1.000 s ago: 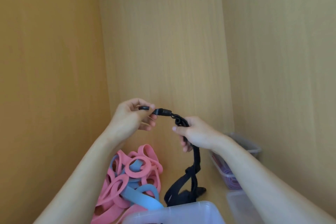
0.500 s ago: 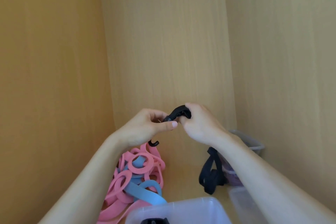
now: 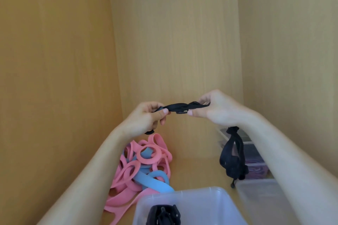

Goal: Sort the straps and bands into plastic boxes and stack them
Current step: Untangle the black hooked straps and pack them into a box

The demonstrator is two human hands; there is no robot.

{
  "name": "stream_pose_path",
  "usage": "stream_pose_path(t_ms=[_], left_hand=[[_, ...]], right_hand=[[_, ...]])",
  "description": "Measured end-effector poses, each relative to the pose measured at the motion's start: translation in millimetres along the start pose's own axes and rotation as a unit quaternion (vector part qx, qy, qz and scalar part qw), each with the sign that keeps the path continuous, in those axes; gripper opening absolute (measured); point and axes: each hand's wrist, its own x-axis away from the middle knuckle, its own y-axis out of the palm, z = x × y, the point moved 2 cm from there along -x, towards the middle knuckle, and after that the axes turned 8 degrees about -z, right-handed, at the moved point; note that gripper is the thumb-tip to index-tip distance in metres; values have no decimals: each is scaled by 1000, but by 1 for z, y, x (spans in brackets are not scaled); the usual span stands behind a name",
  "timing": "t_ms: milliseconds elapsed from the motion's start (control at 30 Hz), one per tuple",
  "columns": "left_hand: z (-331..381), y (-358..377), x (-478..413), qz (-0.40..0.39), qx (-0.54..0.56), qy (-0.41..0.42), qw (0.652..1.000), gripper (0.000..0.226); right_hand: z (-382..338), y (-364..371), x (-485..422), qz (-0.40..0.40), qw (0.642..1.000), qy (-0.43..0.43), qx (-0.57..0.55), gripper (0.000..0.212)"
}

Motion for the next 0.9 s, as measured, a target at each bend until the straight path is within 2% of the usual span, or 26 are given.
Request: stream_pose_path(t_ms=[233, 367, 533, 700, 800, 900], left_hand=[[-16, -6, 2, 0, 45, 2, 999, 18], [-22, -8, 5, 12, 58, -1, 998, 21], [-12, -1, 0, 9, 49, -6, 999, 20], [2, 15, -9, -28, 78, -69, 994, 21], [1, 13, -6, 1, 39, -61, 997, 21], [-2, 4, -2, 62, -35, -42, 997, 22]], right_hand=[[-10, -12, 11, -27, 999, -27, -5, 30], [-15, -18, 14, -32, 998, -45, -9, 30], [-11, -17, 11, -21, 999, -25, -10, 31], [-2, -11, 4, -39, 999, -3, -32, 31], [0, -12, 4, -45, 996, 3, -78, 31], [2, -11, 1, -36, 996, -1, -78, 11]])
